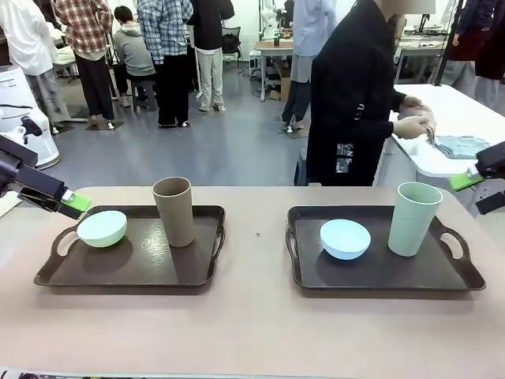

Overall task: Set up a tray with a mat and arrange the tableware.
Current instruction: Pick up the Picnic Bowl and Reusable plastic cup from the Handle tray in front of the human's position and hold them in the air.

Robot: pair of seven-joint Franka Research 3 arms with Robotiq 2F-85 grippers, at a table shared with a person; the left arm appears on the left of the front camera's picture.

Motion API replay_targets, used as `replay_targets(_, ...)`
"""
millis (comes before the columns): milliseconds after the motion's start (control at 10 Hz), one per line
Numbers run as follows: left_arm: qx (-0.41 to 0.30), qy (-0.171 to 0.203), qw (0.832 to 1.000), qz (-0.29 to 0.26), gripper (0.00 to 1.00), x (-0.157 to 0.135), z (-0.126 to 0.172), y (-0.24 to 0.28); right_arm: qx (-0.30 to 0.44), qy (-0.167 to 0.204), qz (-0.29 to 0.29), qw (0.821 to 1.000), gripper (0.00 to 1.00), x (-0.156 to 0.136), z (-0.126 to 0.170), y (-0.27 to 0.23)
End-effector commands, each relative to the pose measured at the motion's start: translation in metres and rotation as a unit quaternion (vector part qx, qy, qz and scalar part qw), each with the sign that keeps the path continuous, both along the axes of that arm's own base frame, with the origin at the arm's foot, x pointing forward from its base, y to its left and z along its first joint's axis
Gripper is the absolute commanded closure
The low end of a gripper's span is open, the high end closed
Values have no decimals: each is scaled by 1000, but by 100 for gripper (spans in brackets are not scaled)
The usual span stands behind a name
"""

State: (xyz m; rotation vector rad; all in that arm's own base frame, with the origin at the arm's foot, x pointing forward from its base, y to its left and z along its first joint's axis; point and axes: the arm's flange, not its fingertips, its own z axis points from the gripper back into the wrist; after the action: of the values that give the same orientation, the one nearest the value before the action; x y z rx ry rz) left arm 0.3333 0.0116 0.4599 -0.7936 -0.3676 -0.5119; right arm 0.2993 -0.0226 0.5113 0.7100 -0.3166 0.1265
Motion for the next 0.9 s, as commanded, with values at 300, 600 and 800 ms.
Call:
replay_targets(300,-294,21,956,17,0,-5,22,18,384,41,76,920,0,8,-2,-1)
replay_targets(600,-355,136,924,28,0,9,8,6,518,85,58,849,0,2,-27,-29)
replay_targets(800,-340,78,937,11,0,-5,22,18,377,17,55,924,0,-3,-9,-26)
